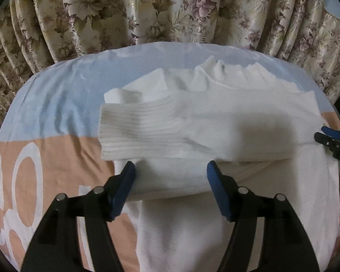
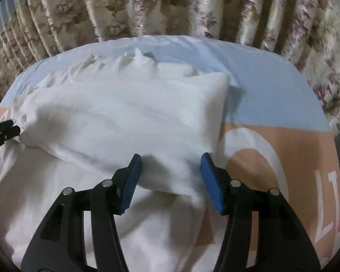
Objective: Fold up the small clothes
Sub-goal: 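Move both tools back toward the ribbed hem of the sweater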
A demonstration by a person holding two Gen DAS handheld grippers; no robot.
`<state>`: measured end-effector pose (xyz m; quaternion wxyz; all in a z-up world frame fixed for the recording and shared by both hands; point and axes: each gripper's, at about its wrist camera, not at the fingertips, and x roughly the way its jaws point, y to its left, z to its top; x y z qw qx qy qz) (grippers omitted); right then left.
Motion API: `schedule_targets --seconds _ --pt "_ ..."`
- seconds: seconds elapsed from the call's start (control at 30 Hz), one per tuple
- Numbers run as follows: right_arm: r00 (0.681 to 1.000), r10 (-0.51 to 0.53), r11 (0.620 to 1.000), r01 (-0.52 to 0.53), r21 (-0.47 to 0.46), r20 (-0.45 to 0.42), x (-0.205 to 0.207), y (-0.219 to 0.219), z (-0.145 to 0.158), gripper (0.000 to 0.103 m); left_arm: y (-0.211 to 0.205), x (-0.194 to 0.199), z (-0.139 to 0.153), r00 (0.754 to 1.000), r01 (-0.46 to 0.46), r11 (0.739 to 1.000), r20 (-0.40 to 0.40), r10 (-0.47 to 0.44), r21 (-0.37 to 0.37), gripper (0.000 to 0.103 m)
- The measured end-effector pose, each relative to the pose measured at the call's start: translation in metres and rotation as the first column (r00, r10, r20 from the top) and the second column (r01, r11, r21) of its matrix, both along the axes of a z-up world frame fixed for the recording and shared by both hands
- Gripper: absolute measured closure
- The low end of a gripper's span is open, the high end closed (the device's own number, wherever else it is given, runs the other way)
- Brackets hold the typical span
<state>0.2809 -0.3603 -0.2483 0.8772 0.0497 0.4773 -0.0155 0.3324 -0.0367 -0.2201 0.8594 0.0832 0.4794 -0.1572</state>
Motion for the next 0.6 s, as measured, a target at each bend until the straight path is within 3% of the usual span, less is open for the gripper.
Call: schedule_targets --seconds 0.1,0.17,0.2,0.27,0.33,0.6 --pt "0.999 -0.003 0.999 0.001 0.046 0.034 -0.011 -0.001 0.010 0.044 0.006 -0.007 0.009 1.000 -0.017 1.000 0.014 0.017 -0.012 0.032" --pt "0.999 -0.001 0.998 -0.002 0.059 0.054 -0.016 0.002 0.018 0.034 0.010 -0.013 0.018 0.999 -0.037 0.999 0.036 0.038 -0.022 0.018" --pt "0.998 0.001 0.998 -0.006 0.066 0.071 -0.020 0.005 0.023 0.032 0.011 -0.016 0.022 0.998 -0.041 0.999 0.046 0.042 -0.023 0.016" --pt "0.995 -0.003 0.998 -0.002 0.060 0.095 -0.028 0.012 0.033 0.014 0.012 -0.024 0.029 0.997 -0.045 0.999 0.062 0.046 -0.018 0.012" --pt "0.994 -0.006 0.998 0.000 0.056 0.113 -0.034 0.017 0.041 0.008 0.012 -0.031 0.034 0.996 -0.047 0.999 0.069 0.048 -0.016 0.011" --pt "0.992 -0.046 0.999 0.044 0.022 0.119 -0.059 0.040 0.052 0.003 0.023 -0.060 0.043 0.996 -0.065 0.997 0.057 0.068 -0.048 0.008"
